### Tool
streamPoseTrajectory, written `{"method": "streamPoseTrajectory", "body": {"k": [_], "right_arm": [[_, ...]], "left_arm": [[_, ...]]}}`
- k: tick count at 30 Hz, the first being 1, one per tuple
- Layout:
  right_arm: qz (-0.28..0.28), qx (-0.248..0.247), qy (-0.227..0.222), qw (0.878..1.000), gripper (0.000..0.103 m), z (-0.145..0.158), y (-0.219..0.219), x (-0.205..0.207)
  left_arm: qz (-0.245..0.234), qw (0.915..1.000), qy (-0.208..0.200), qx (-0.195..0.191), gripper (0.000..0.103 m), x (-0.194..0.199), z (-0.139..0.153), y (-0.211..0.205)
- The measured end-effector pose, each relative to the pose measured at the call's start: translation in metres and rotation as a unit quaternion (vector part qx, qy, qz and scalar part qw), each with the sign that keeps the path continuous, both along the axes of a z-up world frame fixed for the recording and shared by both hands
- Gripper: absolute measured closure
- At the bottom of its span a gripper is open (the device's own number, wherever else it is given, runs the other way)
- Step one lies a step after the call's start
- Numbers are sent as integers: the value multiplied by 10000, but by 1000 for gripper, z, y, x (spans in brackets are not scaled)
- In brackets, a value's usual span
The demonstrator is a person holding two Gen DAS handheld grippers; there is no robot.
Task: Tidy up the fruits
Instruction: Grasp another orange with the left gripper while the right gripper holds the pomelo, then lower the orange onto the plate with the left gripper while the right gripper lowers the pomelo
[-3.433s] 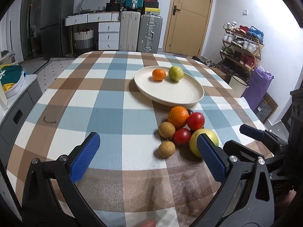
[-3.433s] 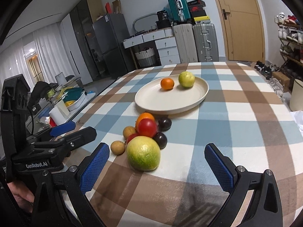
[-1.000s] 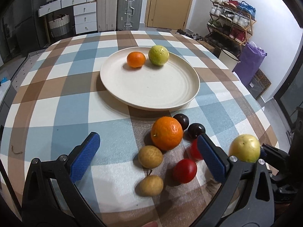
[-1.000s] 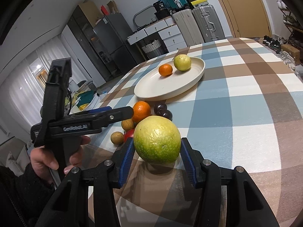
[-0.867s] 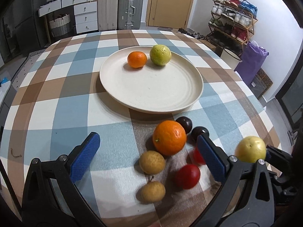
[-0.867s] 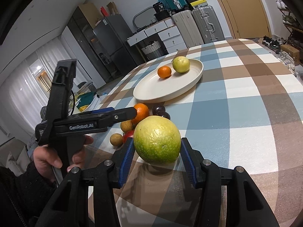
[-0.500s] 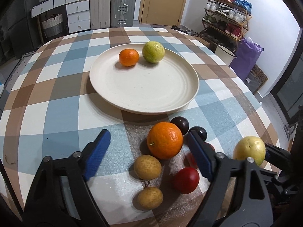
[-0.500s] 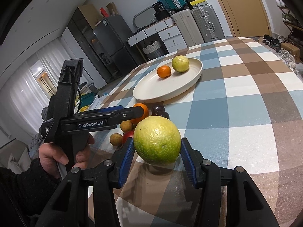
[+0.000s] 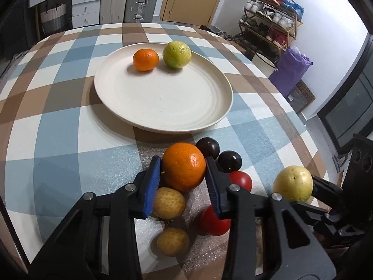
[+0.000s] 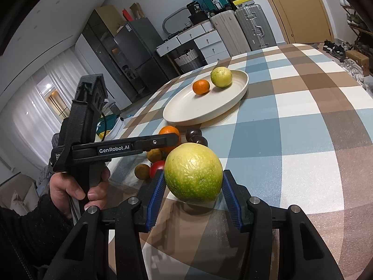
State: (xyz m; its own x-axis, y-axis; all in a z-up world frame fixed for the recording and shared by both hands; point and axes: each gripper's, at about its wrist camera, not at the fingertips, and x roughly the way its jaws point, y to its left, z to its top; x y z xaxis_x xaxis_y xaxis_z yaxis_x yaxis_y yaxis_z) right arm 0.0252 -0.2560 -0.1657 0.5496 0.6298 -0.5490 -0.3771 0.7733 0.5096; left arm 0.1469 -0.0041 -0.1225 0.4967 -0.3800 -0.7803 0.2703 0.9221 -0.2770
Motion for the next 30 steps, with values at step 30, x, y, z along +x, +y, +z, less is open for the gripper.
{"method": "streamPoseTrajectory", "body": {"k": [30], "right_arm": [[135,-227,-488,9985,53,43,14,27]], "left_arm": [[102,9986,-457,-229,69,-21,63,20]]}}
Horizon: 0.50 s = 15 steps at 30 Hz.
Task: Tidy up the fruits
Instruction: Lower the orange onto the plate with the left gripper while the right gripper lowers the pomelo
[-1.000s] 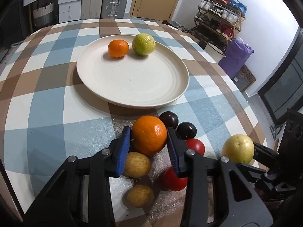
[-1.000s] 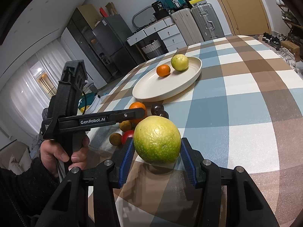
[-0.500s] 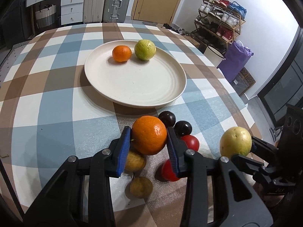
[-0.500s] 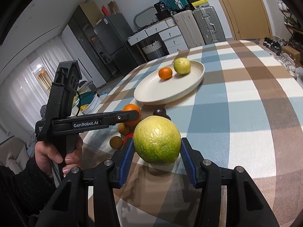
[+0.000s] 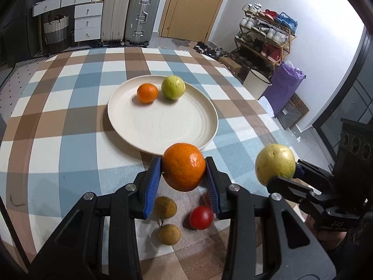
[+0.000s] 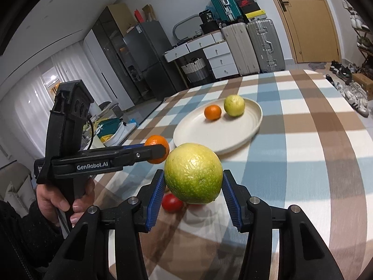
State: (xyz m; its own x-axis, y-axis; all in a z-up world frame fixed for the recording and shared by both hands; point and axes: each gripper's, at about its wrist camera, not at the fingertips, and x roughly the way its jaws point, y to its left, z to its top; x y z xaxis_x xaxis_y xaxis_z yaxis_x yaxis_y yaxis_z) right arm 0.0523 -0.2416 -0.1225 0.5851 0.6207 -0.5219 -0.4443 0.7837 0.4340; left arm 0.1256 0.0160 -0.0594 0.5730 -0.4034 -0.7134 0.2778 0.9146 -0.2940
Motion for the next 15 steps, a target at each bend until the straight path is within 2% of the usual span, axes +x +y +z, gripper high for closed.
{"method": "streamPoseTrajectory", "body": {"k": [8,15], "right_arm": [[62,-8,-64,10000,53,10,6,33],[16,-7,44,10000,53,10,6,68]], "left_arm": [[8,9999,-76,-140,69,30,14,2],[-4,9997,72,-219,69,68,10,-1]]}}
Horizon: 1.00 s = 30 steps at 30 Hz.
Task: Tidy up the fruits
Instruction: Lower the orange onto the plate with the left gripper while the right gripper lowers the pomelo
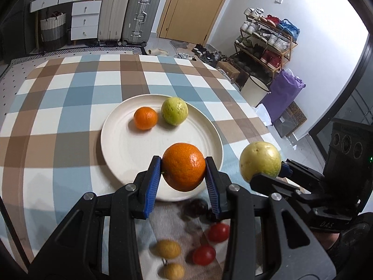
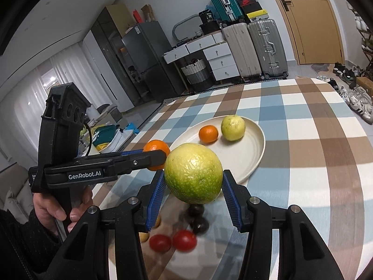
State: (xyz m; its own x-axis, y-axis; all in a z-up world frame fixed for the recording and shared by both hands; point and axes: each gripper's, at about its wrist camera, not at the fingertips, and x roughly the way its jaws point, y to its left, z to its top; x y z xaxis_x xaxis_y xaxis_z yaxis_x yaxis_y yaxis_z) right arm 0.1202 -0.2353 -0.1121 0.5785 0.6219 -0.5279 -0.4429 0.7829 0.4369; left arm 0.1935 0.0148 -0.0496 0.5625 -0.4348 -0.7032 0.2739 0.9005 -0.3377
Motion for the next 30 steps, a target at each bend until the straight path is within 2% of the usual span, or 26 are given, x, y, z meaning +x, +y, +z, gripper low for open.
{"method": "streamPoseTrajectory", "body": {"k": [16,22,30], "right_arm": [[-9,-203,406,9990,53,-21,3,76],[5,-347,527,9980,53,-29,9,97],[-11,-377,614,9974,53,-36,9,106]], "left_arm": [[-174,9986,494,-13,69,84,-31,-18],[-263,9983,525,-56,69,101,-36,-19],[-318,9972,668,-50,69,112,-48,-23]]}}
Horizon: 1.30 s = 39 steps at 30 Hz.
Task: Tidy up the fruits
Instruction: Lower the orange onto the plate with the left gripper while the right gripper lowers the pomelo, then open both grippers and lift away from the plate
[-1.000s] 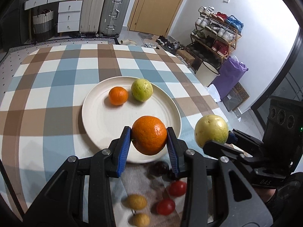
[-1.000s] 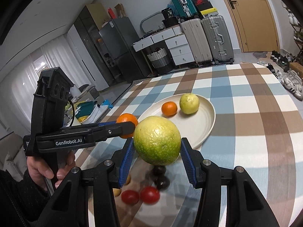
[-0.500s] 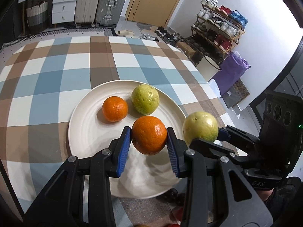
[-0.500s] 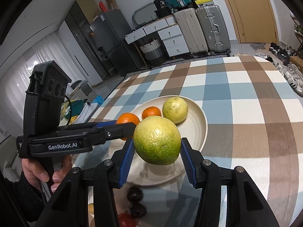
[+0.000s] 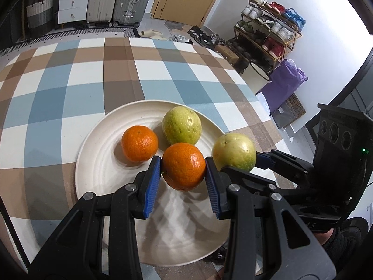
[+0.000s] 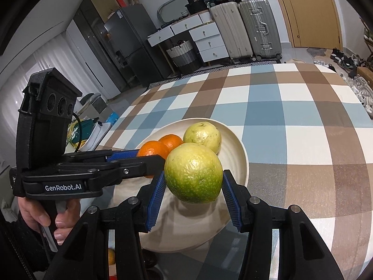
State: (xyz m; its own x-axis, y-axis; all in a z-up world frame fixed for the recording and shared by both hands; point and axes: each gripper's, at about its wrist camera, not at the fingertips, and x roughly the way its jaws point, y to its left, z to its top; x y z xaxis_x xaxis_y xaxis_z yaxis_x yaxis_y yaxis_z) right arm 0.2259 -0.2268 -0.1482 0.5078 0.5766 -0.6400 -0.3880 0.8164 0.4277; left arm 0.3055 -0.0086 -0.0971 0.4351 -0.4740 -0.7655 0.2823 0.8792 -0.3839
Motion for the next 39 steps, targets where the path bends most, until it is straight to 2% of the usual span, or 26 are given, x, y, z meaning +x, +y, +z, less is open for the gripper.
{"method": "streamPoseTrajectory", "body": {"k": [11,15,17,21,29,39], "right_arm": [[-41,-98,80,9999,53,-6,4,6],[-122,-41,-78,9999,50,0,0,3],[-154,50,-144,9998,45,3,-3,2],[-230,9,-250,9994,44,9,-6,-2],[-410,122,-364,9984,44,19,-17,-19],[-271,115,-562,9980,44,30,-12,-55]], "left_arm": [[-9,9999,108,63,69,8,-9,-7],[5,10000,63,-45,68,9,-4,-4],[12,10000,19,14,68,7,-1,-5],[50,10000,-4,-6,68,3,5,-1],[176,9997,-146,27,68,-18,21,10],[337,9974,-530,357,68,-69,33,17]]}}
